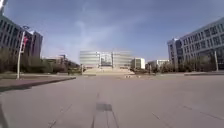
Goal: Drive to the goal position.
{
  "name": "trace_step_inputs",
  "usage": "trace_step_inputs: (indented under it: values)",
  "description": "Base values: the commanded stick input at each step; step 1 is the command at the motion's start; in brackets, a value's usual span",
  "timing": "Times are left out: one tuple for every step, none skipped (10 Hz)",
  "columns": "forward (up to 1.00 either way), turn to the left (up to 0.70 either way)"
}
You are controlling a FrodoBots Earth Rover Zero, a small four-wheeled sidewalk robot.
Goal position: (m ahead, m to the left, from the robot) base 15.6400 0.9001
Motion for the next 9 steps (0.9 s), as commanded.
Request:
trace_step_inputs:
  values:
    - [0.7,0.0]
    - [0.7,0.0]
    - [0.7,0.0]
    - [0.7,0.0]
    - [0.7,0.0]
    - [0.7,0.0]
    - [0.7,0.0]
    - [0.7,0.0]
    - [0.7,0.0]
